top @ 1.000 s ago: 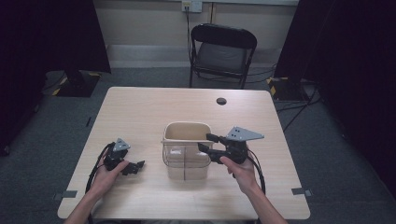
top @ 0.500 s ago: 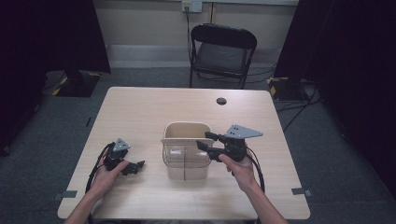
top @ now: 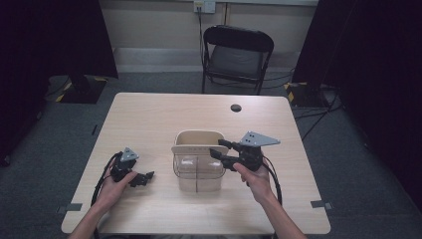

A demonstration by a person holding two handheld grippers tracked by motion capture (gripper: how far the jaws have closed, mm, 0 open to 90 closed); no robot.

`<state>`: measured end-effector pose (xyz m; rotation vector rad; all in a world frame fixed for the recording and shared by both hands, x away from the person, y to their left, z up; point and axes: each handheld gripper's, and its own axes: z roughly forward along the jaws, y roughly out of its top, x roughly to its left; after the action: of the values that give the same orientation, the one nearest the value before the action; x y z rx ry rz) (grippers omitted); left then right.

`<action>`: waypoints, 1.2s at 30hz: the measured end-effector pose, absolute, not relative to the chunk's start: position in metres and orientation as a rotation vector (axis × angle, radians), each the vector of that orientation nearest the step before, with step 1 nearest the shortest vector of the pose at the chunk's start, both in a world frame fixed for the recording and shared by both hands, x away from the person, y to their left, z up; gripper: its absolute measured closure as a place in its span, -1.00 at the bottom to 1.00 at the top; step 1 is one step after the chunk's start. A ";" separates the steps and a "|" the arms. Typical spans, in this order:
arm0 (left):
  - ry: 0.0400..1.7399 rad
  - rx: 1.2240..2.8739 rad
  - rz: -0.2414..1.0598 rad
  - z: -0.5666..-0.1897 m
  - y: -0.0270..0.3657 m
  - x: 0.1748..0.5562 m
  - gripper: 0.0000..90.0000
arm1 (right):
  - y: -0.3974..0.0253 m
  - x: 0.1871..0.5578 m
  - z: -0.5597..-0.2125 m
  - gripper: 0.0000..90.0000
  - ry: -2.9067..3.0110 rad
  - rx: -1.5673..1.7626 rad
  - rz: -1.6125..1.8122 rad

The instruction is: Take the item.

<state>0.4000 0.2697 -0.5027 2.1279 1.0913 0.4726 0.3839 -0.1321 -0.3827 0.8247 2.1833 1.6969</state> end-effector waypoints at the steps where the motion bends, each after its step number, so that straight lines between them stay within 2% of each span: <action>1: 1.091 2.128 0.472 -0.503 0.270 0.400 -0.94 | -0.132 0.384 -0.383 0.10 2.183 0.826 1.697; 36: 1.091 2.128 0.472 -0.503 0.270 0.400 -0.94 | -0.133 0.385 -0.384 0.11 2.178 0.832 1.707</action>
<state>0.4000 0.2697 -0.5027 2.1280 1.0913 0.4723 0.3847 -0.1335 -0.3835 0.8319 2.1777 1.7068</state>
